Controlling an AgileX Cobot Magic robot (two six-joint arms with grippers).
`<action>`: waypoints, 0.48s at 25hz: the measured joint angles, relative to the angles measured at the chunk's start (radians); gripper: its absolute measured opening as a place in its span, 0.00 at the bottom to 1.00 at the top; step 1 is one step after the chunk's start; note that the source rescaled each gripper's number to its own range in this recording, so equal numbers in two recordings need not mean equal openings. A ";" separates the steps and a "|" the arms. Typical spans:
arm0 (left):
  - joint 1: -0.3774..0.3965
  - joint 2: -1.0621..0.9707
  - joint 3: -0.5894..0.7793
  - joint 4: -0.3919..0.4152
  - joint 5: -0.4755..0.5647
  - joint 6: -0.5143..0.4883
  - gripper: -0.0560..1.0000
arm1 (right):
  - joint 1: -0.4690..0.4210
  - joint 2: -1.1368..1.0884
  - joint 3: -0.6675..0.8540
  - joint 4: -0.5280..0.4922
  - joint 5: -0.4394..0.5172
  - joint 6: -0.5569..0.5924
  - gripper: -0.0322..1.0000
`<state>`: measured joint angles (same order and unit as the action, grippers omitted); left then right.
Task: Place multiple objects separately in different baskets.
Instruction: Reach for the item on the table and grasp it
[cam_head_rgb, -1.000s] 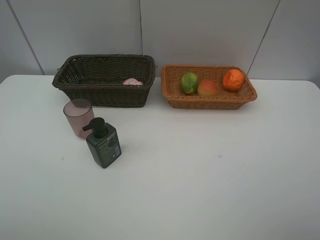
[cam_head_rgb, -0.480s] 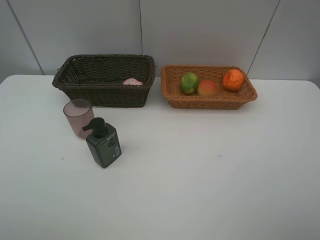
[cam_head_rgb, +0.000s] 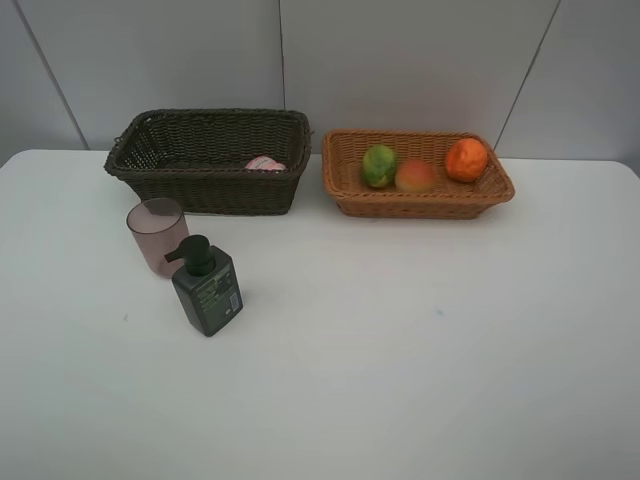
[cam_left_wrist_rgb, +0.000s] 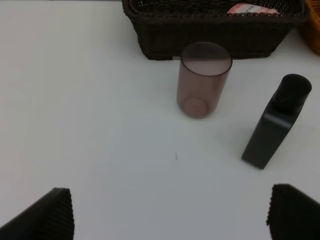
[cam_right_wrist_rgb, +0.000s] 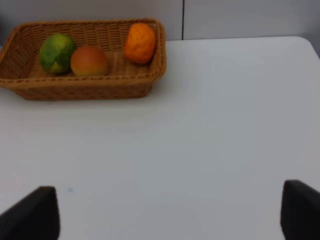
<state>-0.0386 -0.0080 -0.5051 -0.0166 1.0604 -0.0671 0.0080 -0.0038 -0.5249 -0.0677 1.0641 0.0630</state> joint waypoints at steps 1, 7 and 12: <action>0.000 0.000 0.000 0.000 0.000 0.000 1.00 | 0.000 0.000 0.000 0.000 0.000 0.000 0.95; 0.000 0.000 0.000 0.000 0.000 0.000 1.00 | 0.000 0.000 0.000 0.000 0.000 0.000 0.95; 0.000 0.000 0.000 0.000 0.000 0.000 1.00 | 0.000 0.000 0.000 0.000 0.000 0.000 0.95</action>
<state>-0.0386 -0.0080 -0.5051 -0.0166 1.0604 -0.0671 0.0080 -0.0038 -0.5249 -0.0677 1.0641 0.0630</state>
